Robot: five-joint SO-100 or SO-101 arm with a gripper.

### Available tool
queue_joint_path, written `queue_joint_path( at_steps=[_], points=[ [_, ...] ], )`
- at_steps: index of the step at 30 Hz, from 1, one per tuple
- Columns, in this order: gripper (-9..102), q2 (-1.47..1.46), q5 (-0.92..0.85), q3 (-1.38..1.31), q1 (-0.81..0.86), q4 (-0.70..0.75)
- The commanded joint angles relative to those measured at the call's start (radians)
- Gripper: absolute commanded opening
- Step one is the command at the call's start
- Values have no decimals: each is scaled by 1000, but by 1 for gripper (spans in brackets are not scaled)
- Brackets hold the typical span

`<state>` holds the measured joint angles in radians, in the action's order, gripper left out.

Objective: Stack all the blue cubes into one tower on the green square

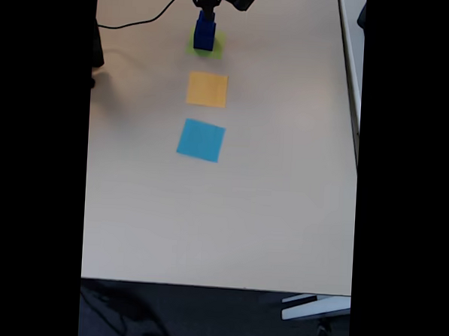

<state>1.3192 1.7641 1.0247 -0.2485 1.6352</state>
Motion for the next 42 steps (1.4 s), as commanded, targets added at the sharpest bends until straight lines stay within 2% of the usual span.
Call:
queue_joint_path(
  at_steps=[1,42],
  points=[
    [0,80,20,-32,-18,-12],
    [0,97,46,-32,-46,12]
  ],
)
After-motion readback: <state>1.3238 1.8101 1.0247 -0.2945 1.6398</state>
